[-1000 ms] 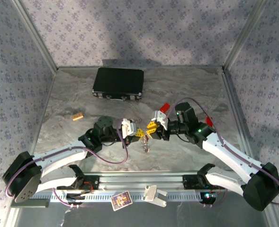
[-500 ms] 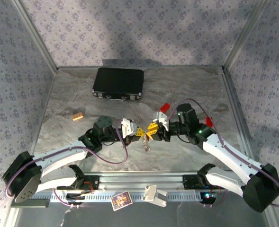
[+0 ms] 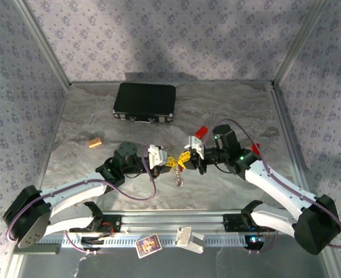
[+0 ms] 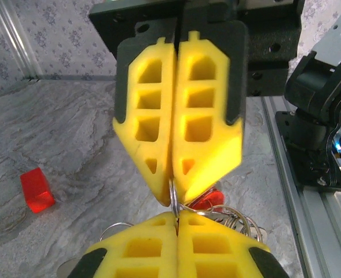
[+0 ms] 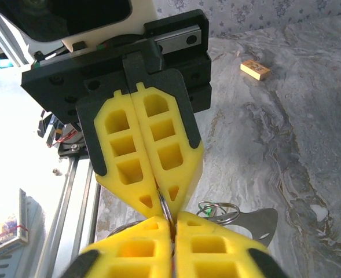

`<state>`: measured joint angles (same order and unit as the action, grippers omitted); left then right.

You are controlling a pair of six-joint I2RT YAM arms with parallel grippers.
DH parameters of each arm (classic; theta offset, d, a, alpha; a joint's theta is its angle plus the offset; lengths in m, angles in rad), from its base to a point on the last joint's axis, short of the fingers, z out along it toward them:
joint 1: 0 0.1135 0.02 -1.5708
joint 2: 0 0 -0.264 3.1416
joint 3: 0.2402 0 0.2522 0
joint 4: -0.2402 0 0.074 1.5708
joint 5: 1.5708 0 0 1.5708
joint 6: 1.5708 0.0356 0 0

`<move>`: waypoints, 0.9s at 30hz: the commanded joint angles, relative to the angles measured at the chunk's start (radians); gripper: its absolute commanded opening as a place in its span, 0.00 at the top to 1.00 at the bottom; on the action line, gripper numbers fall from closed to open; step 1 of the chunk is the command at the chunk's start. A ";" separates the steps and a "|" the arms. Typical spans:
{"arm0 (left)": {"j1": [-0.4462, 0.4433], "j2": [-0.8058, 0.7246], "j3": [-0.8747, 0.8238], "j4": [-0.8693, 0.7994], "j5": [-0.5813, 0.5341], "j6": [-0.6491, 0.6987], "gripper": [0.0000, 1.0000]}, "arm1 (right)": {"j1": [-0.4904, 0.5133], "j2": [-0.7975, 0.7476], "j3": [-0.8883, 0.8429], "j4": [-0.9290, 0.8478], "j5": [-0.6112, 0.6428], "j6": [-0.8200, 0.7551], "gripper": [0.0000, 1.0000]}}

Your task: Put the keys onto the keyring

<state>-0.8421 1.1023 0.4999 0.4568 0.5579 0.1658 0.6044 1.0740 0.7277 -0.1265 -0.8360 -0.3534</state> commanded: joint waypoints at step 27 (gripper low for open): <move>-0.007 -0.019 0.099 -0.201 0.013 0.098 0.85 | 0.119 0.099 0.274 -0.429 0.231 -0.326 1.00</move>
<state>-0.8444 1.0939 0.5610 0.2771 0.5381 0.2424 0.7136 1.1690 0.9577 -0.5262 -0.6109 -0.6491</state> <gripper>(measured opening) 0.155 0.042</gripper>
